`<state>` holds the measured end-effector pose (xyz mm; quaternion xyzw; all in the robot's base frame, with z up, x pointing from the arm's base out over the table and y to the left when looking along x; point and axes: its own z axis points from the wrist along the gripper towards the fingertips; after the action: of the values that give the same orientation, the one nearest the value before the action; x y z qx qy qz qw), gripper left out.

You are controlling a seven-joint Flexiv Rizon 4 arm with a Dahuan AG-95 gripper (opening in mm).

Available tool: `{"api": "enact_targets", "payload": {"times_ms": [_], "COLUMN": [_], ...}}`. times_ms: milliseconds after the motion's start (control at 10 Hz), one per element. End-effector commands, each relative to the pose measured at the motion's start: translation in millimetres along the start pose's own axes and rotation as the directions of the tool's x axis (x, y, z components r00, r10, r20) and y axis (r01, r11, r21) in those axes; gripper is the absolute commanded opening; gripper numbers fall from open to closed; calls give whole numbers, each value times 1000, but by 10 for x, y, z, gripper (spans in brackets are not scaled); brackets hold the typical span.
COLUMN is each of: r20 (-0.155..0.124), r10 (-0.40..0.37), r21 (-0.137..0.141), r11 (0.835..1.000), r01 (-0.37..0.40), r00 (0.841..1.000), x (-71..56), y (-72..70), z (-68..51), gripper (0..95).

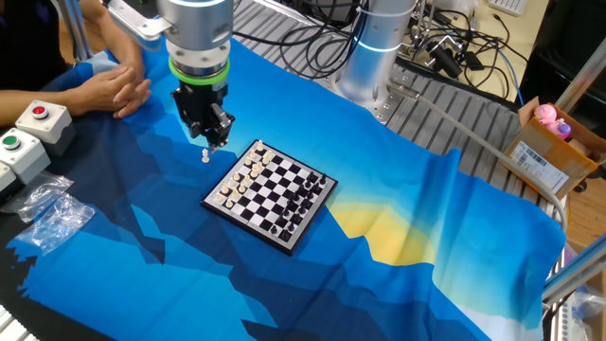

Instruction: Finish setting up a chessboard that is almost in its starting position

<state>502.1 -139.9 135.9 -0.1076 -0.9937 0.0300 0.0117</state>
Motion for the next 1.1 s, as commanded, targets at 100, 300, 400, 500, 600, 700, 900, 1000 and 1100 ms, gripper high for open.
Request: {"api": "enact_targets", "payload": {"times_ms": [100,300,400,500,600,700,900,1000,1100], "r20": [3,1,0,-7,-8,-9,-11,-19,-21], "r10": [29,29,22,20,11,3,-5,-9,-8], "r21": [33,50,57,55,53,49,44,40,28], "r11": [999,998,998,998,999,999,999,999,1000], "r01": [-30,-29,-22,-19,-11,-3,5,10,8], "r00": [1000,1000,1000,1000,1000,1000,1000,1000,1000], "x": [-2,-45,-74,-81,-58,-19,61,140,189], "y": [-11,-59,-107,-172,-272,-369,-546,-654,-710], "z": [2,21,22,30,59,97,182,270,343], "gripper": [570,570,570,570,570,570,570,570,570]}}
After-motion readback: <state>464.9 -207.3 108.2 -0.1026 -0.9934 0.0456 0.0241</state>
